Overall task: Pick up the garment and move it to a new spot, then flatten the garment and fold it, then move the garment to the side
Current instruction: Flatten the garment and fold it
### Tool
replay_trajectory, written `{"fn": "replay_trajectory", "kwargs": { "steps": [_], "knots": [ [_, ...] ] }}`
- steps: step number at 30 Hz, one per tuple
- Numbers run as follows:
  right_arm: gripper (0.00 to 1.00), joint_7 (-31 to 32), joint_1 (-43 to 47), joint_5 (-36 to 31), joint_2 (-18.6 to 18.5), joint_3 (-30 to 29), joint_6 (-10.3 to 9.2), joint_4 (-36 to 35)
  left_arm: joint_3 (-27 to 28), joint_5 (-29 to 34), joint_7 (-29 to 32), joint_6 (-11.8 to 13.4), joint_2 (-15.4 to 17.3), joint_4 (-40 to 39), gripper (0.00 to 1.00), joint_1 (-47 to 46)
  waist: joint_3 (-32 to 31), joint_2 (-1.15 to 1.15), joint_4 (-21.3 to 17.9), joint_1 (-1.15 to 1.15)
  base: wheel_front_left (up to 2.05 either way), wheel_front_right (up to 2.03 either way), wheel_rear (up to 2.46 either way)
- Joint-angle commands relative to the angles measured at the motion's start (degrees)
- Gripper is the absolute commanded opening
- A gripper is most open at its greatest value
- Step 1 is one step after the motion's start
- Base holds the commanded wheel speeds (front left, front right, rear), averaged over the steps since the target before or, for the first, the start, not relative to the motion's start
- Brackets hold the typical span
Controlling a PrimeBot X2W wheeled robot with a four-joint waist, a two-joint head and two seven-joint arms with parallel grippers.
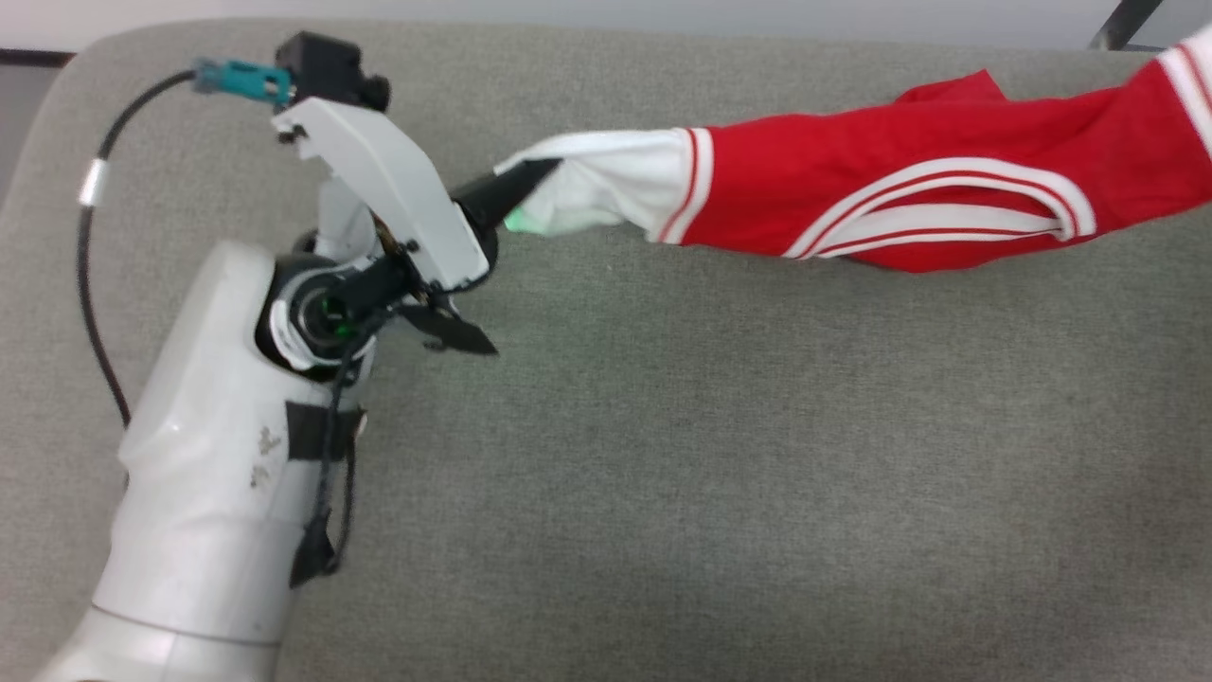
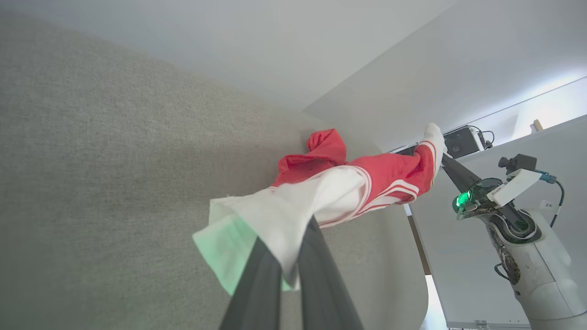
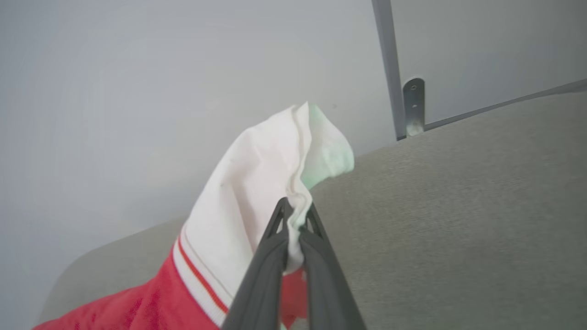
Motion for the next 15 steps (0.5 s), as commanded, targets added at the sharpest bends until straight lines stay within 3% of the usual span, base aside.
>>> {"fn": "replay_trajectory", "kwargs": {
  "steps": [1,6,15],
  "knots": [
    [0.0,-0.34,-0.51,1.92,1.31,-1.34,-0.07,-0.98,0.92,0.4,-1.62,-0.33,0.0,0.76,0.0,-1.77,0.5,0.0,0.23,0.0,0.0,0.0,0.0],
    [0.0,-4.08,-5.59,2.09,5.43,-2.78,-0.07,-2.1,2.61,2.74,-7.58,-0.61,-0.82,5.03,0.0,-8.91,2.03,0.0,0.28,0.0,0.0,0.0,0.0],
    [0.0,-13.32,-20.75,0.41,13.42,-6.12,-0.07,4.43,5.42,8.81,-22.03,0.48,-1.16,16.34,0.0,-27.58,5.28,0.0,-0.81,0.0,0.0,0.0,0.0]
  ]
}}
